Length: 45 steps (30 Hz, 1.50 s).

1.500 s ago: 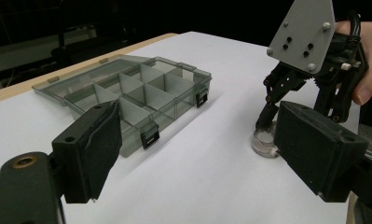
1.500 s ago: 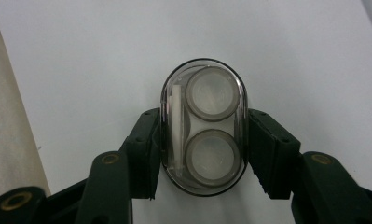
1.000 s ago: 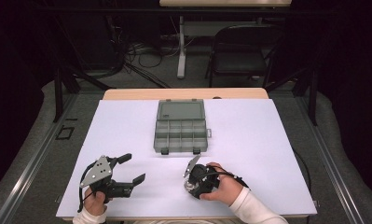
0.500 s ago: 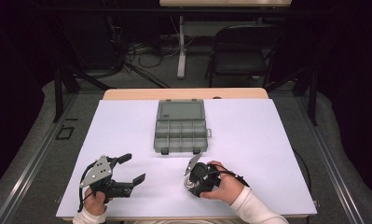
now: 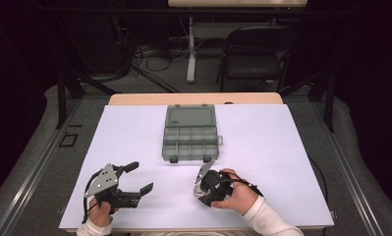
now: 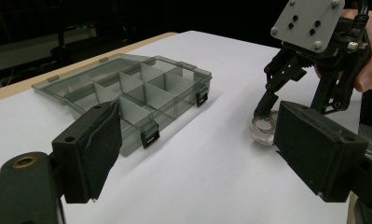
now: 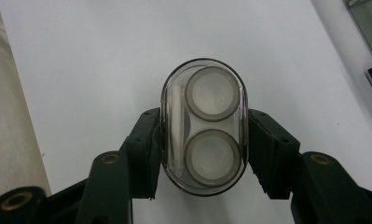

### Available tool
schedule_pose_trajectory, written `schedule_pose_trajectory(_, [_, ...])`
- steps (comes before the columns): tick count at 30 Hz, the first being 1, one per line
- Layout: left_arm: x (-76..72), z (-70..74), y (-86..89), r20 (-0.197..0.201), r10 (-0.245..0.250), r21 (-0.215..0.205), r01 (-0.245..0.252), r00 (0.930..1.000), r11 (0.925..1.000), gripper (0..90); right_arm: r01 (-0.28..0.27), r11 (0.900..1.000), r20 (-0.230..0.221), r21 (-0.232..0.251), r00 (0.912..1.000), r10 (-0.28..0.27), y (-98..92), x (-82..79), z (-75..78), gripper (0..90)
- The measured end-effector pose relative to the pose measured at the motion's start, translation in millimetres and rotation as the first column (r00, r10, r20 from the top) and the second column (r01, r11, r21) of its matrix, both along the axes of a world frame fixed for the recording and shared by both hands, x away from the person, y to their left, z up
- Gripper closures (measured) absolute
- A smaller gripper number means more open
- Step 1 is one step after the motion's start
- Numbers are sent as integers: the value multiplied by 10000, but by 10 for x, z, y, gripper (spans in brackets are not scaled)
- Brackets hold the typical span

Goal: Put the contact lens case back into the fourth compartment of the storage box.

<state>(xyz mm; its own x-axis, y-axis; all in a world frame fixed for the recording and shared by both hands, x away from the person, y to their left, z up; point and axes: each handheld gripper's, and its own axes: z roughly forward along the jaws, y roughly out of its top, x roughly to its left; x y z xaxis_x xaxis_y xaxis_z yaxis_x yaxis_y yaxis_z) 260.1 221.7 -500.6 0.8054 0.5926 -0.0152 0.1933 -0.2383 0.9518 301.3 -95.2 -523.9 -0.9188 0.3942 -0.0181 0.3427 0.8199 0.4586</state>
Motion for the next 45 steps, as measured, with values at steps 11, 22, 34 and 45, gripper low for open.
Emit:
schedule_pose_trajectory(11, [1, -3, 0, -51, 7, -37, -7, 10000, 10000, 159, 236, 9992, 133, 333, 9996, -240, -36, 22, 39, 485])
schedule_pose_trajectory(22, [3, -4, 1, -66, 19, -44, -20, 10000, 10000, 159, 546, 9945, 416, 892, 9974, -585, -113, 81, 105, 486])
schedule_pose_trajectory(34, [3, -4, 0, -68, 7, -32, -8, 10000, 10000, 159, 757, 9880, 481, 1345, 9954, -828, -167, 135, 148, 486])
schedule_pose_trajectory(45, [1, -4, -1, -52, 7, -36, -7, 10000, 10000, 159, 976, 9796, 393, 1755, 9936, -1061, -213, 207, 216, 485])
